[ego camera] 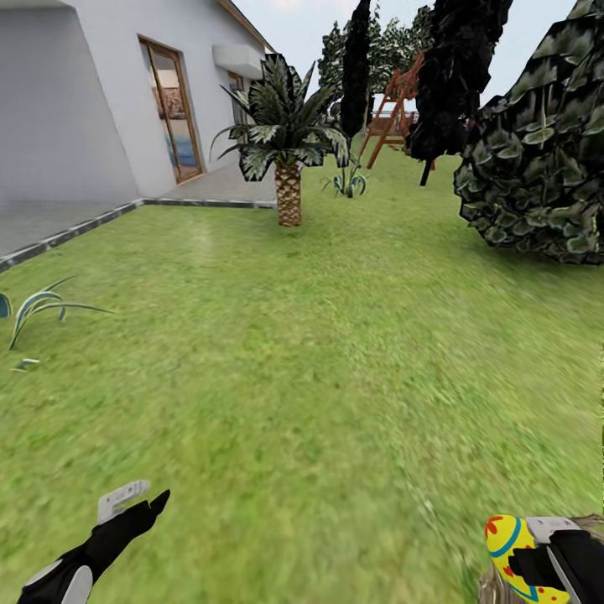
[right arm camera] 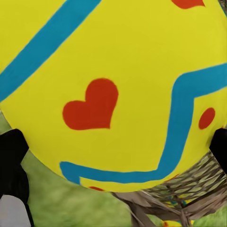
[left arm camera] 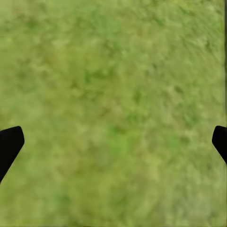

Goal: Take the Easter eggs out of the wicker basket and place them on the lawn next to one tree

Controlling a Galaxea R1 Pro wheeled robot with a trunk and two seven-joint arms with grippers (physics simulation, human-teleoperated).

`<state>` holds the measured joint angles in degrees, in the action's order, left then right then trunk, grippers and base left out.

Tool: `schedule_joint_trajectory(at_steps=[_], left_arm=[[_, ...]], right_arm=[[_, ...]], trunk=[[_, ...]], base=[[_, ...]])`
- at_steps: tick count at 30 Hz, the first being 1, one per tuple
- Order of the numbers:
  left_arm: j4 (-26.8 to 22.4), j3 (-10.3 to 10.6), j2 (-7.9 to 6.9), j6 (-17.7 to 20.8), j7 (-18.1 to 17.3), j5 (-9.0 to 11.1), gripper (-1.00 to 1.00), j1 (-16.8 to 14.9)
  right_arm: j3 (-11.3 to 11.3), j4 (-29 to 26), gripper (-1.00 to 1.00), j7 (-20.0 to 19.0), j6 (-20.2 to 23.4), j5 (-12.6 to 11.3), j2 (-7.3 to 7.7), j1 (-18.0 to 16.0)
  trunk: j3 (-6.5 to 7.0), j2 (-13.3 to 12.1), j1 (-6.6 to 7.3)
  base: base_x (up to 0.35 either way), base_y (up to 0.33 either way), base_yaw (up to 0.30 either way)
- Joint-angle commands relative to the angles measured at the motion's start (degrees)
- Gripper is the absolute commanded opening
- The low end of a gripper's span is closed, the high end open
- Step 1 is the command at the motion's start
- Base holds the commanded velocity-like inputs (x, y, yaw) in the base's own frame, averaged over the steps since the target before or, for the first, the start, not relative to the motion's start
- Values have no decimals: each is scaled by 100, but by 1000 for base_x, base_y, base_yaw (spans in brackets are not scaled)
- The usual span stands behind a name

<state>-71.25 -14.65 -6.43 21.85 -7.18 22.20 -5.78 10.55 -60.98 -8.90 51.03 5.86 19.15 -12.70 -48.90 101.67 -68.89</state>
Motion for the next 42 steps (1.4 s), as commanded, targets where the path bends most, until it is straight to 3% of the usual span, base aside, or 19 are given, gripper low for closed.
schedule_joint_trajectory(at_steps=[1,23,25,27,29,39,42], left_arm=[[-3,-11,1,38,-20,39,100,-2],[-12,-20,1,34,-47,39,100,-2],[-9,-20,-3,25,-204,39,100,-2],[3,-33,-7,11,-594,25,100,-2],[5,-37,-8,12,-703,17,100,-2],[14,-61,-4,38,-699,30,100,-2],[14,-68,-7,44,-692,30,100,-2]], right_arm=[[34,-9,-100,-59,28,50,0,-4],[155,-11,-100,-62,47,60,44,-4],[217,-14,-100,-66,47,57,55,-4],[233,-16,-100,-66,47,62,56,-4],[236,-17,-100,-67,47,64,59,-4],[237,-13,-100,-64,47,91,45,-4],[237,-17,-100,-65,47,79,50,-4]], trunk=[[-1,2,-2],[67,2,-2],[68,2,-2],[68,2,-2],[68,2,-2],[68,2,-2],[122,-118,63]], base=[[281,231,-262],[285,216,-262],[309,117,-255],[318,110,-277],[320,108,-283],[315,57,-150],[231,0,-65]])
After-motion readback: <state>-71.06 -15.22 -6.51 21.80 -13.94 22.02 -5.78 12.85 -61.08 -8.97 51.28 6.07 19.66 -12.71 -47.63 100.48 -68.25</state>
